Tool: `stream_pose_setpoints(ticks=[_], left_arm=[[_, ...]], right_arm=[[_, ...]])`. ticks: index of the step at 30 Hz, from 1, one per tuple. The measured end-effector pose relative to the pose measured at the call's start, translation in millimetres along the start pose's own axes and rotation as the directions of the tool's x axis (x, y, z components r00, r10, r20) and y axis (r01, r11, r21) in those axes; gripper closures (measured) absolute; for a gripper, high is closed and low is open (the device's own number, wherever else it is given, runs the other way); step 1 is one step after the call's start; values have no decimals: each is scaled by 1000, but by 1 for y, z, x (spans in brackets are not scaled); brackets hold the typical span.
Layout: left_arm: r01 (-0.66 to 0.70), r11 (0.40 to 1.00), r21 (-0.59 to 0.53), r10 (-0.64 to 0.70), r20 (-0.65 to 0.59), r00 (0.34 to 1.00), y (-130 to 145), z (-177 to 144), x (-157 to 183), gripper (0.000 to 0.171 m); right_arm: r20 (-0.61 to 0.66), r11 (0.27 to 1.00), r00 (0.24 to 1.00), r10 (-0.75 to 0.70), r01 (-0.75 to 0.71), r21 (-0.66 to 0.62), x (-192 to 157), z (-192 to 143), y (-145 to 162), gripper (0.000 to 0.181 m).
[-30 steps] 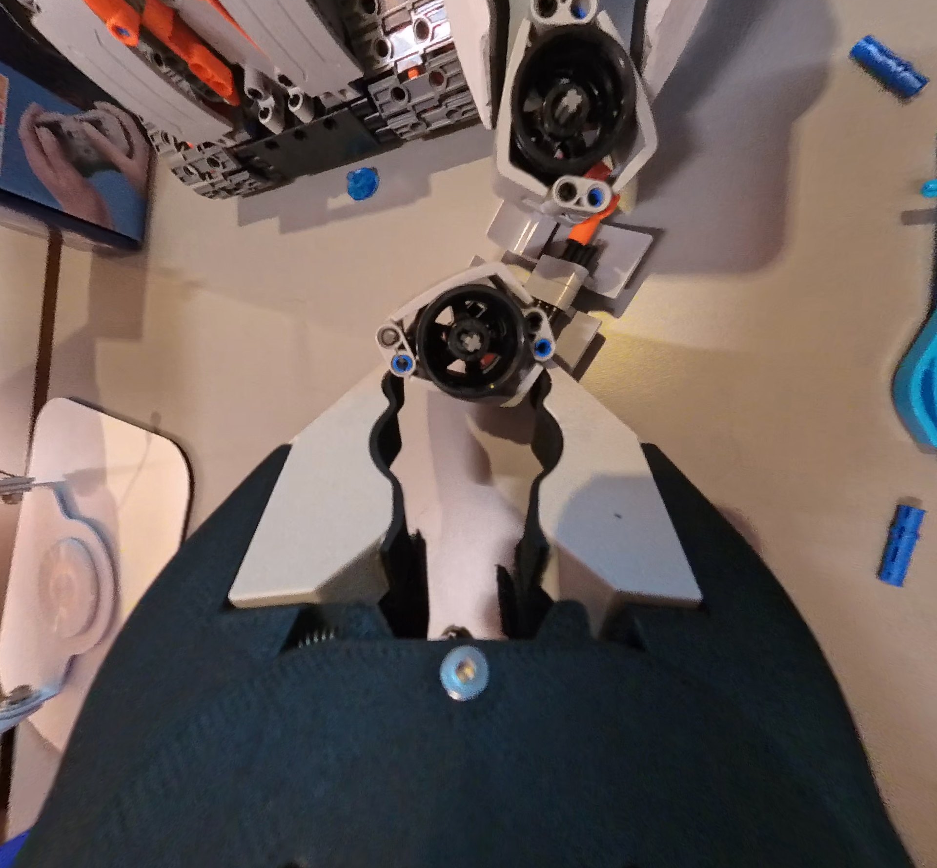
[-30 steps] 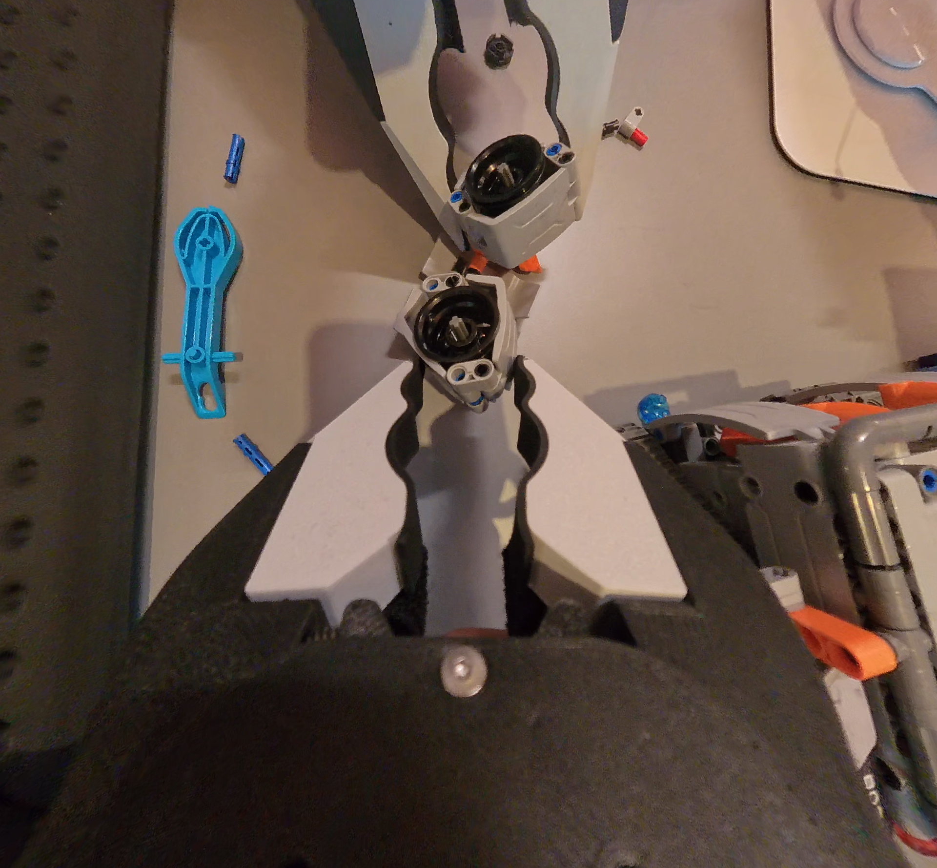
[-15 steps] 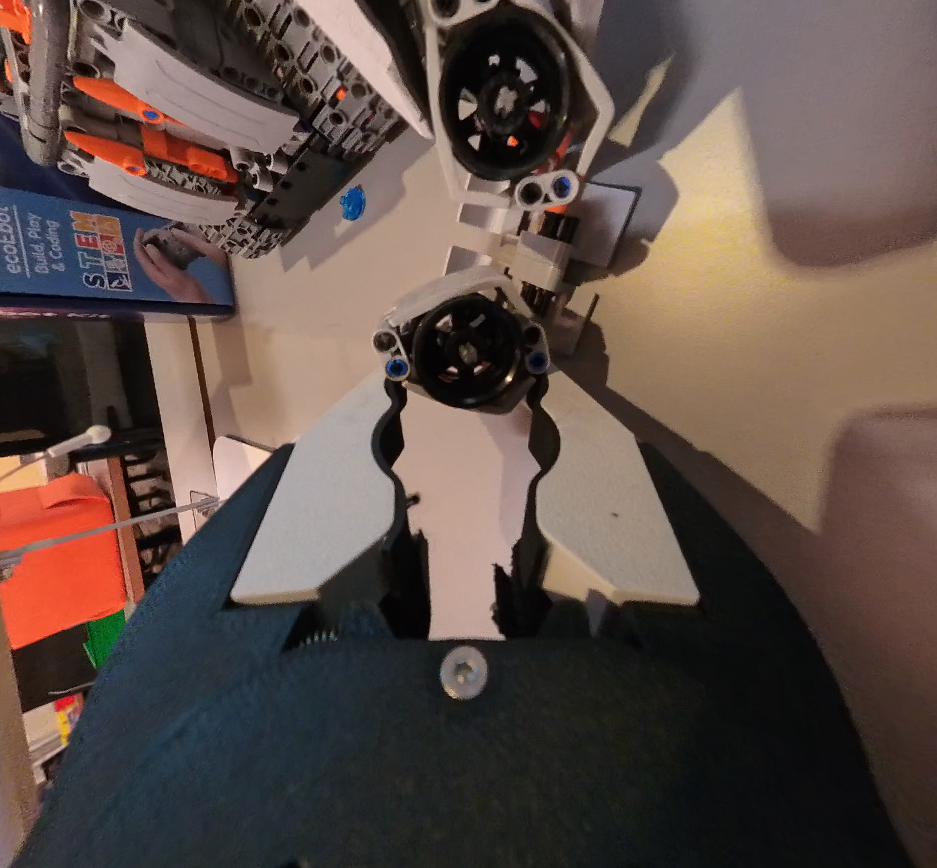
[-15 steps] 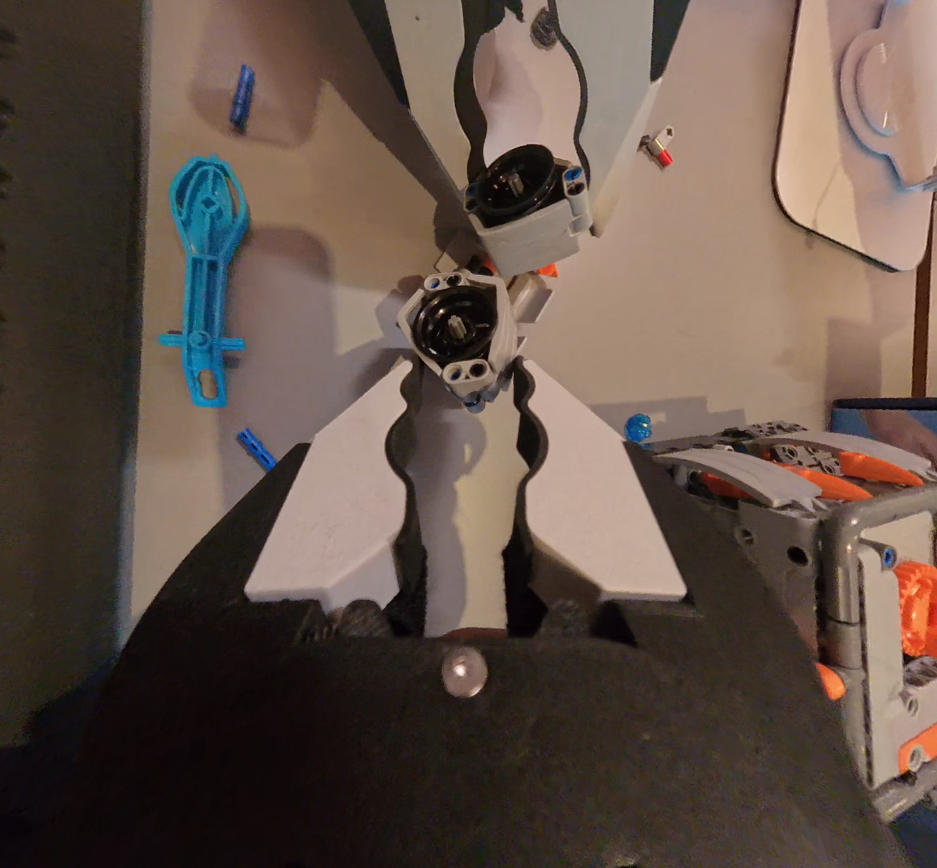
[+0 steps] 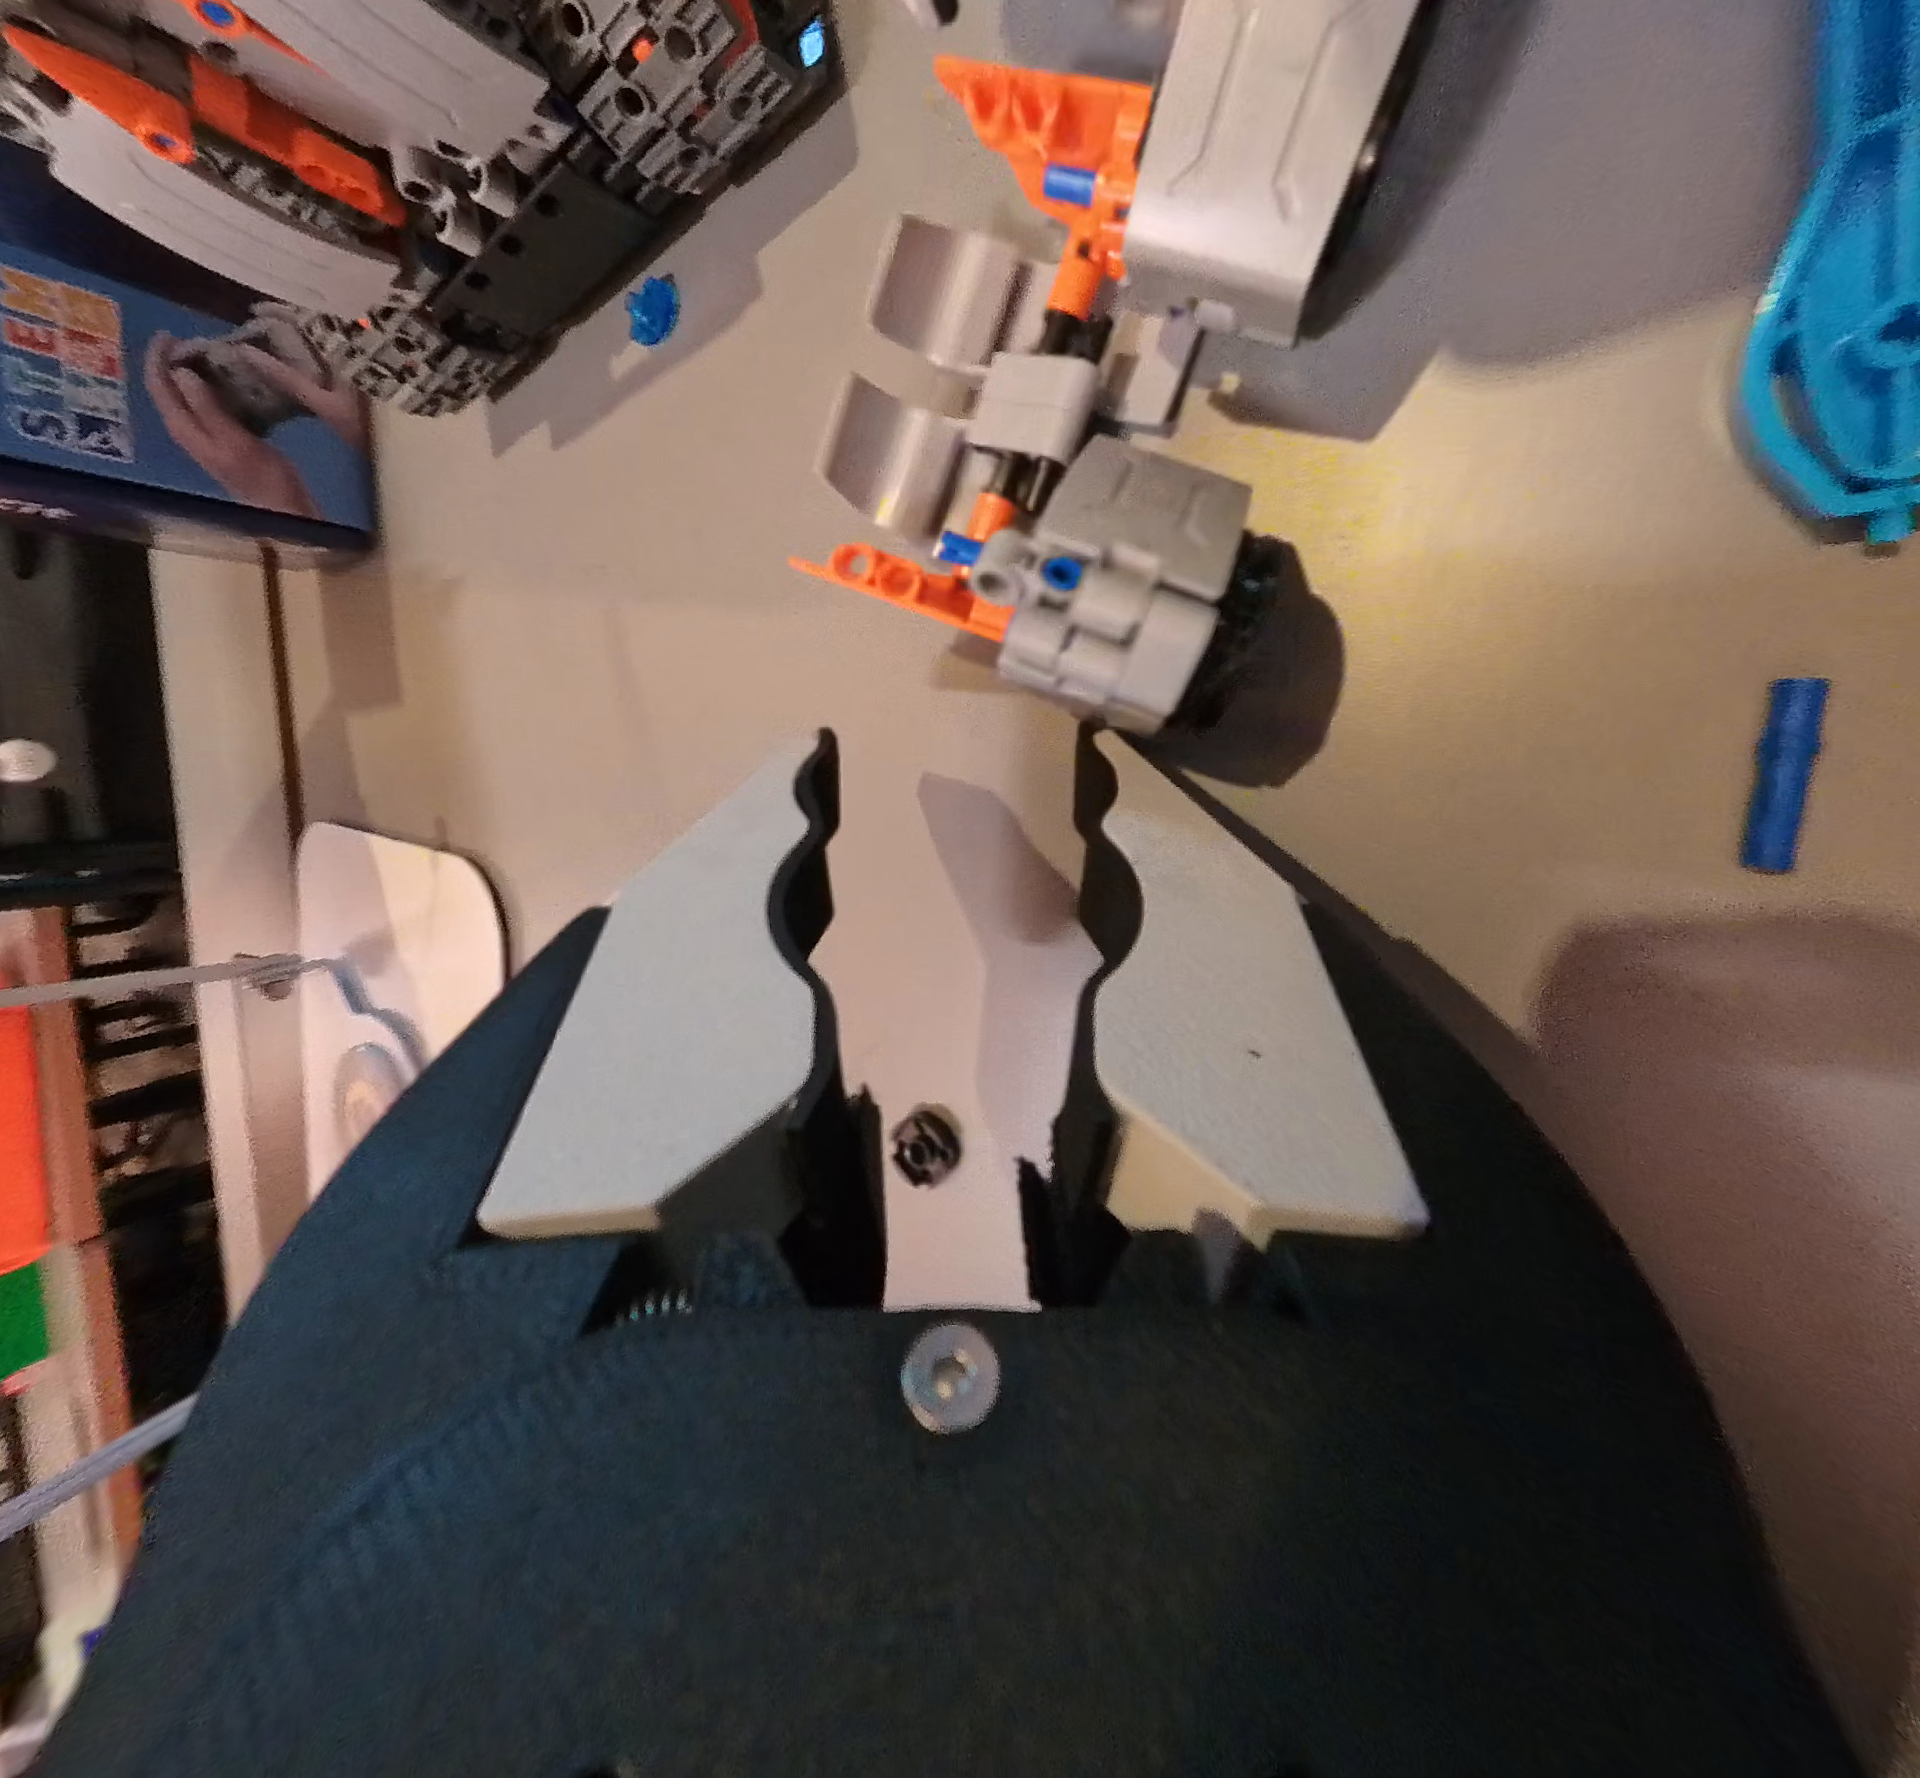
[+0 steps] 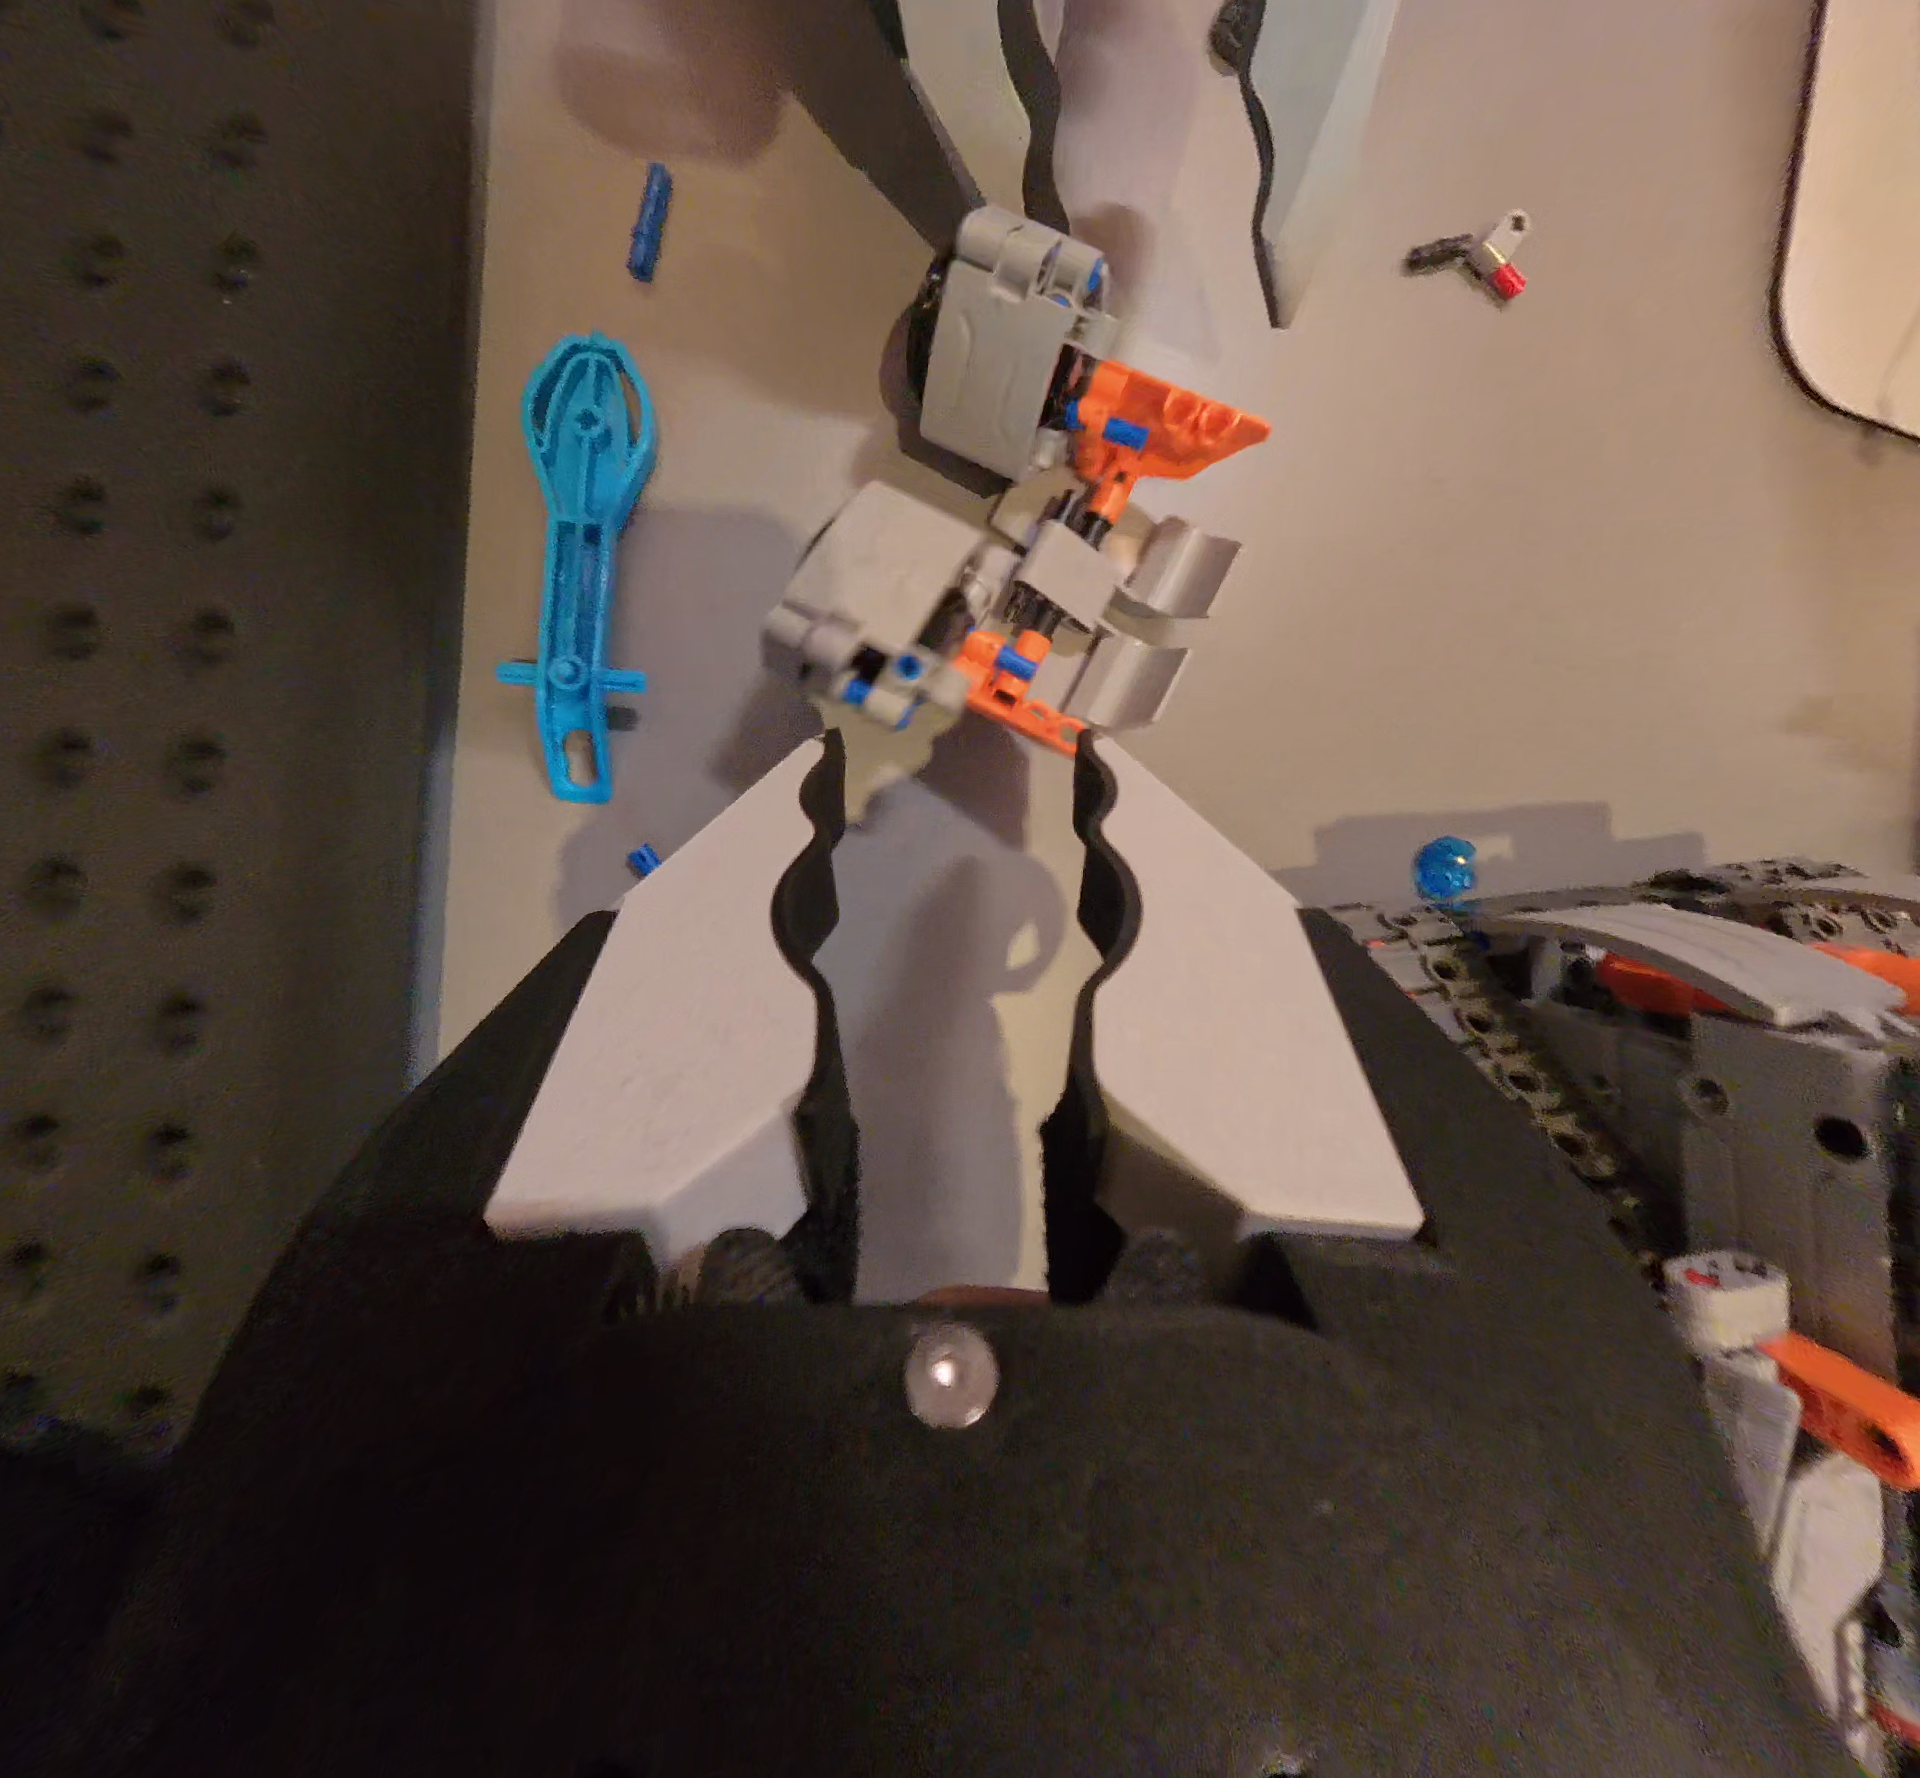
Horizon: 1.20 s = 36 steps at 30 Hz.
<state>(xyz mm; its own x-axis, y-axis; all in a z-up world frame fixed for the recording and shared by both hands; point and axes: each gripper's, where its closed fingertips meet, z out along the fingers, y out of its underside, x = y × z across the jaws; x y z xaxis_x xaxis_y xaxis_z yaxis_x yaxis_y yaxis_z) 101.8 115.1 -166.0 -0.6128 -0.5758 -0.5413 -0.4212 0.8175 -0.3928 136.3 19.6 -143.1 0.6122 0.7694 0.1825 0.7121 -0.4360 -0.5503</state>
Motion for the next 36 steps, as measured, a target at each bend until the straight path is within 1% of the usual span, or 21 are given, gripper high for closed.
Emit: stream_pose_setpoints(ticks=[3, 5, 9, 10, 11, 14, 15, 17, 22, 27, 31, 36], left_arm=[[15, 1000, -7, -15, -25, 1000, 1, -3, 5, 130], [37, 999, -11, -38, -53, 998, 1, -4, 9, 132], [111, 994, -4, -110, -165, 980, 1, -10, 20, 124], [132, 991, -4, -130, -193, 973, 1, -11, 23, 120], [147, 989, 3, -143, -218, 966, 0, -12, 25, 117], [170, 985, 37, -155, -257, 954, -8, -12, 32, 120], [168, 985, 42, -152, -257, 955, -10, -11, 33, 120], [178, 982, 62, -156, -262, 952, -14, -9, 34, 129], [218, 972, 85, -183, -299, 936, -19, -5, 37, 135], [248, 964, 94, -212, -290, 933, -21, -1, 33, 136], [283, 954, 100, -239, -314, 919, -22, 0, 33, 136], [275, 957, 94, -234, -309, 922, -21, 0, 33, 136]], right_arm=[[31, 1000, 999, -19, 18, 11, -8, 2, -5, 142], [31, 1000, 999, -13, 13, 1, -8, 2, -3, 143], [20, 1000, 1000, 22, -22, -12, -3, -1, 4, 142], [24, 1000, 999, 25, -25, -8, -4, -1, 4, 141], [28, 1000, 999, 27, -26, -5, -5, -2, 3, 140], [50, 999, 998, 32, -32, 9, -9, -3, 0, 130], [58, 999, 998, 27, -28, 17, -11, -3, -2, 129], [65, 1000, 998, 13, -14, 23, -14, -2, -6, 130], [102, 1000, 994, -25, 24, 10, -24, 9, -10, 144], [102, 999, 994, -38, 37, 16, -24, 11, -13, 147], [95, 999, 994, -46, 45, 16, -24, 10, -14, 148], [95, 999, 995, -41, 39, 14, -23, 11, -13, 148]])
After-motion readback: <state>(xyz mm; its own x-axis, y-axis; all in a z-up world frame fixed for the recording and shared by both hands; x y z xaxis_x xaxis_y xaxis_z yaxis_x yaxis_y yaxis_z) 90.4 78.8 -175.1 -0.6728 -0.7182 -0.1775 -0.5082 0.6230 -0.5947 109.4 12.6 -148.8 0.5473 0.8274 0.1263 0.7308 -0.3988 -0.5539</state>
